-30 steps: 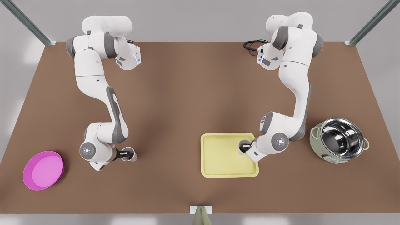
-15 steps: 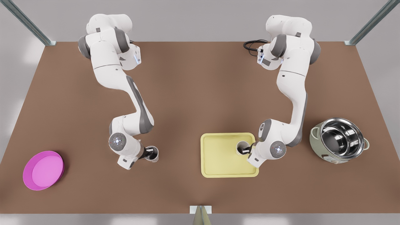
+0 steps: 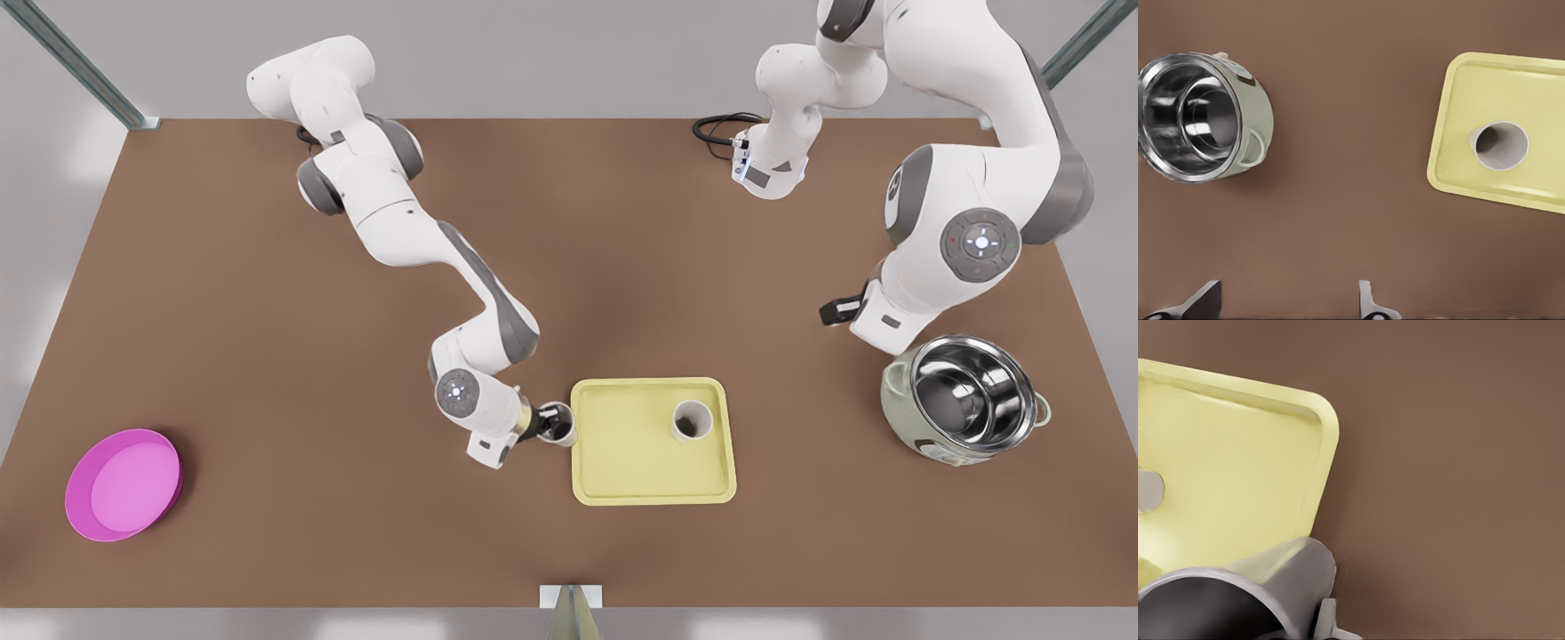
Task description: Use both arms to respectively pick up the white IKEA cups from the middle-left and middle-right positions, then place the white IKEA cups onto the middle-middle tray, ensuring that the cups remain upright and do not tip over
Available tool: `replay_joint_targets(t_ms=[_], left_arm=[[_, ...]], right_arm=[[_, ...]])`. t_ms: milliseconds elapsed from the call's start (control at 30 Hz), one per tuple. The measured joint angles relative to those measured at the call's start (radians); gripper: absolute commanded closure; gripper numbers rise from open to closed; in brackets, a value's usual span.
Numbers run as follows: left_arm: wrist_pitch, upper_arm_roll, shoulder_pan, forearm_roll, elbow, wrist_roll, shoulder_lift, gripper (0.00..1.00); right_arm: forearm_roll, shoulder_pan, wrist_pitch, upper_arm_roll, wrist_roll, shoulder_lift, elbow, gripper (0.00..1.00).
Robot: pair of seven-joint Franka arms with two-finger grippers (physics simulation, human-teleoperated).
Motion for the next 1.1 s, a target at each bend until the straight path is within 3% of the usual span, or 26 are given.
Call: replay_joint_targets(t_ms=[533, 567, 600, 933, 1100], left_arm=[[-0.116, -0.015, -0.001, 0.011, 0.023, 0.182, -0.001, 0.00], [-0.114, -0.015, -0.002, 0.008, 0.023, 0.189, -0.001, 0.00], [-0.112, -0.016, -0.002, 0.007, 0.023, 0.196, 0.000, 0.00], [-0.090, -0.016, -0.003, 0.004, 0.024, 0.243, 0.000, 0.00], [-0.060, -0.015, -0.004, 0.001, 0.019, 0.258, 0.009, 0.00]], right_arm=[[0.009, 0.075, 0.090, 0.029, 0.201, 0.055, 0.010, 0.79], [0.009, 0.075, 0.096, 0.030, 0.208, 0.055, 0.007, 0.44], [0.007, 0.074, 0.100, 0.030, 0.215, 0.055, 0.005, 0.00], [-0.015, 0.074, 0.116, 0.023, 0.283, 0.045, 0.002, 0.00], [0.004, 0.080, 0.116, 0.031, 0.289, -0.028, -0.012, 0.00]])
